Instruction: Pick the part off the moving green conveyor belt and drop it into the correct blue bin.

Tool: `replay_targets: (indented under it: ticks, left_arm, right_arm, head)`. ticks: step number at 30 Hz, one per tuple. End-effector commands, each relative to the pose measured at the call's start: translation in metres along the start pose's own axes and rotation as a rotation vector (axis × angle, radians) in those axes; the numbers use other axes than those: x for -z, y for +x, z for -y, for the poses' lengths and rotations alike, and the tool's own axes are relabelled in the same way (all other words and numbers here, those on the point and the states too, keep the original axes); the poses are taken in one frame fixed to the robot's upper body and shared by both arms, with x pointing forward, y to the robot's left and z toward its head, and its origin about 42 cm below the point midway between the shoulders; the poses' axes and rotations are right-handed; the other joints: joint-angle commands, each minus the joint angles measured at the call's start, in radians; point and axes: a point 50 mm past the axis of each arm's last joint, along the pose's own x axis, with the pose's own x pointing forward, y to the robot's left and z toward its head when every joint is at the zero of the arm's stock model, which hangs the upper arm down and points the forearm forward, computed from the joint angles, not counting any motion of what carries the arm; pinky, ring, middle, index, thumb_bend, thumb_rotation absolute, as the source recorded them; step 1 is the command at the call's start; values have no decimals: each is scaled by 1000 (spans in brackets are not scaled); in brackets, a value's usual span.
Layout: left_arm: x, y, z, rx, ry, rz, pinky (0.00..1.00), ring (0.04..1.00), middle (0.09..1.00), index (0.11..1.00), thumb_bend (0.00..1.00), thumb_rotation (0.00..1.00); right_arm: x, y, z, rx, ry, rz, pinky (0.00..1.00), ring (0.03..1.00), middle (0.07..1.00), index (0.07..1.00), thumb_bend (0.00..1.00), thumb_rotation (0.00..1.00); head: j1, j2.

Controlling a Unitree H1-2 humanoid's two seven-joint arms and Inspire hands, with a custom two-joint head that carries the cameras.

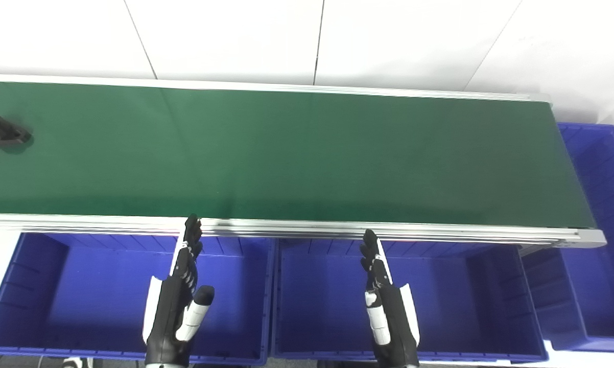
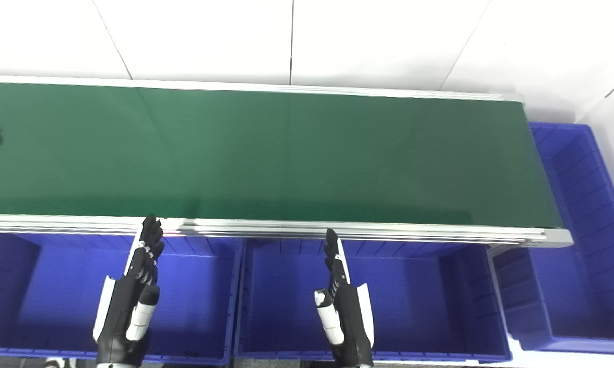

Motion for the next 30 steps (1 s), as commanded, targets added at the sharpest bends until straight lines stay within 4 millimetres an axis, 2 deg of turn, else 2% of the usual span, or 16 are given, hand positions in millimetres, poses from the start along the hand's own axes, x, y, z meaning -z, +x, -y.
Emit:
replay_targets:
  ticks: [1,30]
  left_arm:
    - [-5,1,0,9,5,40,1000,1000,1000,1000,874,899]
    - [-3,1,1,13,-5,43,1000,1000,1000,1000,850,896]
  right_arm:
    - [-7,3,-4,-3,13,41,1000,990,1000,1000,807,1000]
    - [-7,3,-5,-4,12,34,1000,988,1000,1000,797,1000]
  head:
    - [0,0]
    - [-1,-2]
